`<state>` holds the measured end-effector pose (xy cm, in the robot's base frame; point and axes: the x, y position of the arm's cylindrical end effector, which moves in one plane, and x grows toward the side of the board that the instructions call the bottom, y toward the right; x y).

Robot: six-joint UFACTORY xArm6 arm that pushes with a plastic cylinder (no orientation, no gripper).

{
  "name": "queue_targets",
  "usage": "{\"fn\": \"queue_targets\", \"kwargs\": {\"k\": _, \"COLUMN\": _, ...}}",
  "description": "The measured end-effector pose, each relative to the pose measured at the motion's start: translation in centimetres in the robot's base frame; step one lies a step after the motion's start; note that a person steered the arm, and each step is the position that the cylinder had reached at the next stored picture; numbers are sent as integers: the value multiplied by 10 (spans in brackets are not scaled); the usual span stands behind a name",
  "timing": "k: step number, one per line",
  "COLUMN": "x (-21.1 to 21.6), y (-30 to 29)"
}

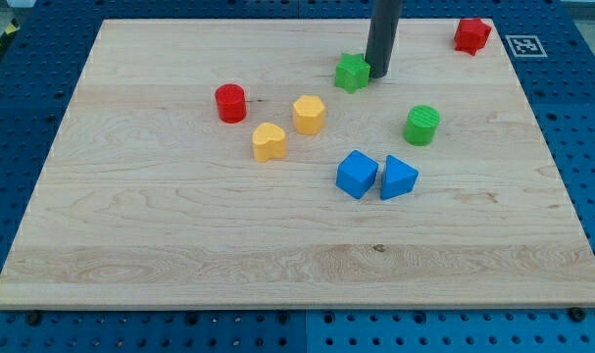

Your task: Move the green star to the top of the yellow hexagon

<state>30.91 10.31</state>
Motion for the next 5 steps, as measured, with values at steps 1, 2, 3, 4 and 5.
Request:
{"fn": "queue_targets", "kwargs": {"k": 1, "x": 5, "y": -1}}
{"fn": "queue_targets", "kwargs": {"k": 2, "x": 8, "y": -12}}
{"fn": "queue_targets", "kwargs": {"k": 3, "x": 8, "y": -29}}
{"fn": "queue_targets", "kwargs": {"k": 4, "x": 10, "y": -48}}
{"fn": "queue_targets", "kwargs": {"k": 5, "x": 11, "y": -67}}
